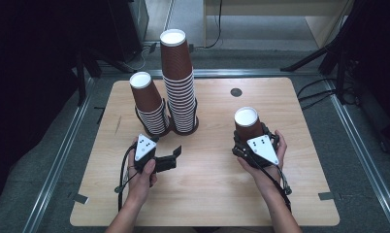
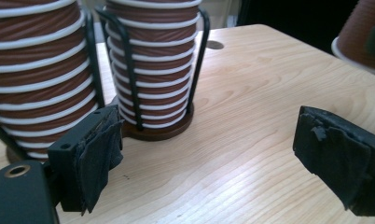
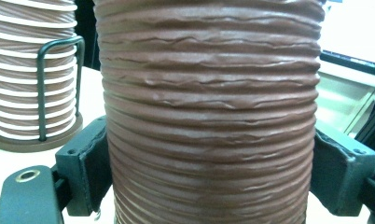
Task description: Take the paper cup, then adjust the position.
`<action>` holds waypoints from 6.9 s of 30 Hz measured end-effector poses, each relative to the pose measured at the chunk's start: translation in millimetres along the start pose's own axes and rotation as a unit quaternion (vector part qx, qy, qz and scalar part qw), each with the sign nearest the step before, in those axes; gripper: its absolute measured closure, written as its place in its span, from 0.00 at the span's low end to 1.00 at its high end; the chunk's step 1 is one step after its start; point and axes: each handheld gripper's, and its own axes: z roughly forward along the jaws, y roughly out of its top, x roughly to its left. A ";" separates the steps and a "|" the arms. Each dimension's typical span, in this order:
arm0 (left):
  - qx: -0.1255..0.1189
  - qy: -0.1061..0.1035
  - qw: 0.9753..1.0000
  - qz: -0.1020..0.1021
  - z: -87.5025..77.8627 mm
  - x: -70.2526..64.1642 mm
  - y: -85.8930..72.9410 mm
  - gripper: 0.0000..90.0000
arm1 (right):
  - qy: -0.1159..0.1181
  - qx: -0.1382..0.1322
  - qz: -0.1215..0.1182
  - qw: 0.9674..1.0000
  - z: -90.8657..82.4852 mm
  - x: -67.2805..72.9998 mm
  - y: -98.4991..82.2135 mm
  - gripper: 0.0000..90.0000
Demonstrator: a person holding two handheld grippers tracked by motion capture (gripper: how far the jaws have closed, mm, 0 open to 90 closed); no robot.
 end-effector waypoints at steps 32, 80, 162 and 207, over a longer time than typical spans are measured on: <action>-0.005 -0.094 0.996 0.005 -1.2 -26.0 8.4 0.03 | 0.047 -0.038 -0.229 0.971 -6.8 70.9 -12.4 0.15; 0.007 -0.205 0.979 0.015 0.2 -40.7 12.8 0.13 | 0.148 -0.105 -0.301 0.936 -22.9 100.4 -12.8 0.14; -0.043 -0.135 0.990 -0.029 0.4 -15.9 5.8 0.25 | 0.169 0.063 0.364 0.914 -49.9 56.4 9.5 0.14; -0.052 -0.121 0.991 0.006 2.0 -31.8 1.6 0.25 | 0.167 0.156 0.817 0.529 0.5 96.7 -5.9 0.00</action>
